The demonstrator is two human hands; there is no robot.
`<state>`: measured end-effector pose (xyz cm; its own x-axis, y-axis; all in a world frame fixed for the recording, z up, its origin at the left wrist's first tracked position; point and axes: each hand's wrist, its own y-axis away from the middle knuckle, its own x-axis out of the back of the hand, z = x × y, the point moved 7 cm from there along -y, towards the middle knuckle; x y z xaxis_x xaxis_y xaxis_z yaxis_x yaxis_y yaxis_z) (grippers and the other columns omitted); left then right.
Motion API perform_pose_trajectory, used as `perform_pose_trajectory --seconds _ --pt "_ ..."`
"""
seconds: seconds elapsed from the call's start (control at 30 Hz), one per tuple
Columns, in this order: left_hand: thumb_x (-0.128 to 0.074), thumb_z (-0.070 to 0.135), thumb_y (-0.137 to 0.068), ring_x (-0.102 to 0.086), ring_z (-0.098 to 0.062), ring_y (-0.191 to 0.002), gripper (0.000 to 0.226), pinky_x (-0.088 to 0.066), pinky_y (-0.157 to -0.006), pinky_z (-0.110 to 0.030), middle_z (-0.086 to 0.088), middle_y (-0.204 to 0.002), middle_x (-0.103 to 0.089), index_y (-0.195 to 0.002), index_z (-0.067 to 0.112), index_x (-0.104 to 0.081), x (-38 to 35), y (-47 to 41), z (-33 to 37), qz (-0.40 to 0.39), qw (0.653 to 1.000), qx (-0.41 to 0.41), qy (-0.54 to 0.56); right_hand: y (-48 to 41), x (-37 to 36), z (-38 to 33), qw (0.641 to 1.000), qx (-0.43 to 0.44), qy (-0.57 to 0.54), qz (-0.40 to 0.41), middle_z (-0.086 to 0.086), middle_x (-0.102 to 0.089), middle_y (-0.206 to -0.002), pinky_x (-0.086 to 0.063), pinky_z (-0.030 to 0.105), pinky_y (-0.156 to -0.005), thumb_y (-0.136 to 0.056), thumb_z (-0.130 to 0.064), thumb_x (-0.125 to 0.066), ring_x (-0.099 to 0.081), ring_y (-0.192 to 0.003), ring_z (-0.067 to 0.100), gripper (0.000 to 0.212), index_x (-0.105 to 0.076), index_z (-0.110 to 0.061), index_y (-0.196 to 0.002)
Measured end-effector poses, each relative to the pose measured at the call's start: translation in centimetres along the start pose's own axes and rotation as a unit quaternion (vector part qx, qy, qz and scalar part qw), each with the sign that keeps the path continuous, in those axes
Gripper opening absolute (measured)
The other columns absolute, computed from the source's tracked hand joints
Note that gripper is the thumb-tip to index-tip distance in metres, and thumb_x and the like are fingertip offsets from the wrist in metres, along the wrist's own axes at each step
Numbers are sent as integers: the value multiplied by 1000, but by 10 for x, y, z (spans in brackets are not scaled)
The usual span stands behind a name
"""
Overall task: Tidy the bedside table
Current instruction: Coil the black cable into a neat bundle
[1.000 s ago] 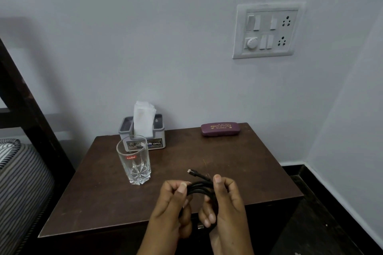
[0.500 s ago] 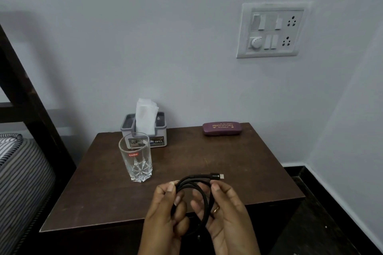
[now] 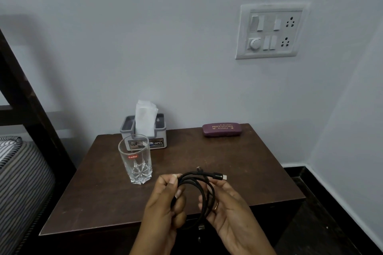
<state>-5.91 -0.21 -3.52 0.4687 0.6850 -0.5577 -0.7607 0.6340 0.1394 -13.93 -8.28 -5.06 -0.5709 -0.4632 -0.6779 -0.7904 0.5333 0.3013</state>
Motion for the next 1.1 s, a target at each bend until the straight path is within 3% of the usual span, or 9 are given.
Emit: perform_pose_trajectory --seconds 0.23,0.43,0.53,0.63,0.7,0.83,0.9,1.0,1.1 --pt "-43 20 -90 -22 -2 -34 13 -17 -33 -9 6 -47 -37 -84 9 -48 -2 -7 1 -4 995 -40 -96 -1 -2 -2 998 -9 -52 -39 15 -72 -75 -58 27 -51 -77 -2 -56 -71 -61 21 18 -61 -1 -94" --pt "-38 15 -95 -21 -1 -32 15 -18 -31 -11 8 -42 -32 -83 8 -43 -4 -7 5 -5 986 -77 -146 -2 4 -5 998 21 -20 -51 17 -72 -82 -59 29 -55 -72 -20 -64 -70 -66 23 29 -66 0 -92" --pt "-38 13 -95 -20 -1 -31 14 -18 -31 -11 7 -41 -31 -83 7 -43 -6 -7 4 -13 986 -81 -148 -2 6 -5 998 49 15 -35 12 -72 -79 -57 26 -53 -43 -16 -89 -70 -63 22 61 -64 -2 -97" --pt "-39 15 -93 -20 -2 -33 14 -17 -34 -10 6 -45 -32 -84 7 -44 -4 -7 -1 -19 989 -65 -134 -3 11 -6 998 67 8 -18 11 -72 -86 -57 27 -53 -25 -14 -95 -70 -65 25 89 -62 -12 -107" --pt "-39 15 -94 -20 -2 -33 13 -17 -34 -9 6 -45 -34 -85 7 -45 -1 -7 -4 -13 990 -61 -124 -2 10 -4 998 62 -9 -16 11 -71 -87 -57 26 -52 -38 -8 -91 -70 -64 23 78 -61 -15 -110" --pt "-39 13 -94 -20 -1 -32 14 -16 -34 -9 7 -44 -35 -83 9 -45 2 -7 -5 0 990 -76 -123 0 5 5 999 26 5 -26 6 -71 -79 -53 20 -48 -80 0 -59 -67 -57 15 28 -63 -11 -105" --pt "-39 12 -93 -19 -2 -32 13 -14 -34 -9 4 -44 -33 -82 7 -44 -2 -6 -5 -18 987 -80 -136 0 5 6 999 14 23 -30 2 -73 -76 -49 20 -44 -81 -3 -55 -62 -50 14 28 -65 -14 -104" --pt "-50 16 -89 -19 -1 -31 15 -15 -32 -8 4 -45 -35 -82 5 -43 -4 -5 -3 -33 986 -79 -141 -3 10 1 999 28 -6 -42 1 -74 -98 -51 22 -49 -65 -12 -72 -64 -59 14 48 -65 -17 -111" --pt "-45 14 -92 -20 -1 -31 12 -16 -33 -7 5 -44 -37 -83 6 -45 5 -9 0 -9 990 -65 -128 -10 19 -4 994 43 -87 -40 6 -73 -102 -57 27 -57 -28 -26 -94 -67 -72 15 83 -71 -13 -106"
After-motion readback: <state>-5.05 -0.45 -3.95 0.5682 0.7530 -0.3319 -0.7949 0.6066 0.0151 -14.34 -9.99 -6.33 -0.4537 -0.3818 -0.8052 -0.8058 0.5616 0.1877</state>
